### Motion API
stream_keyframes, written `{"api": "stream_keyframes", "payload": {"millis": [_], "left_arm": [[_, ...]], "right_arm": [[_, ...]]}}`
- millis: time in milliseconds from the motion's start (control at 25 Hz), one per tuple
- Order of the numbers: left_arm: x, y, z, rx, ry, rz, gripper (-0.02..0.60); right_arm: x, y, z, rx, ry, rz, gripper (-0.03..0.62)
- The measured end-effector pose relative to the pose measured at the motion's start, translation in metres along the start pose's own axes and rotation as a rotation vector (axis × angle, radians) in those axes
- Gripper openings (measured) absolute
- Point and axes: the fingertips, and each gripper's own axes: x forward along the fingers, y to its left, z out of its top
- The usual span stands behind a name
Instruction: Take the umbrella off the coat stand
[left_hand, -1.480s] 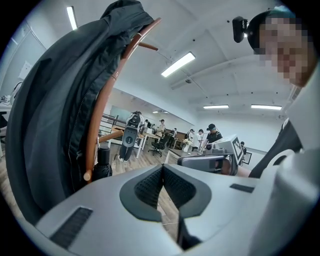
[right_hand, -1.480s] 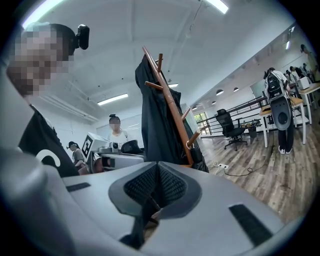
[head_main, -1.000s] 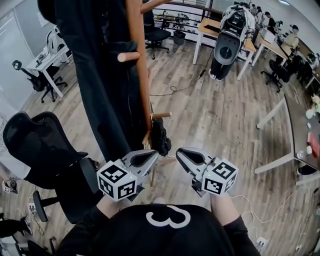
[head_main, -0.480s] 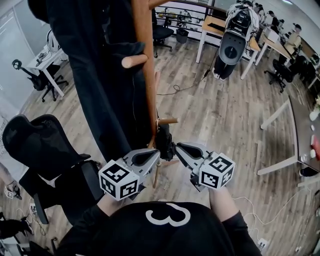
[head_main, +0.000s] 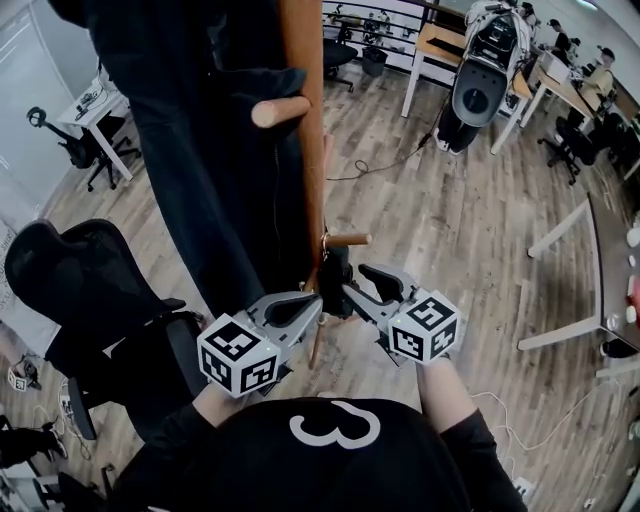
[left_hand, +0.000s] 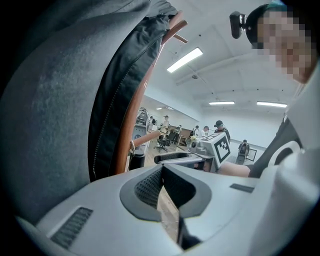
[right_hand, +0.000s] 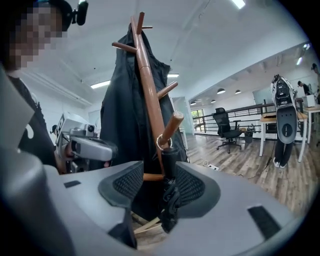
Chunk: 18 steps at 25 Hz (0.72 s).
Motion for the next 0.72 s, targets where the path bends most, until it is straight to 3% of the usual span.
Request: {"api": "stream_keyframes", "payload": {"millis": [720], "left_arm": [[-0.002, 0.015, -0.001, 0.001, 0.009, 0.027, 0.015]], "right_arm": [[0.055, -0.031, -0.017, -0.080, 0.052, -0.080, 0.216]]}}
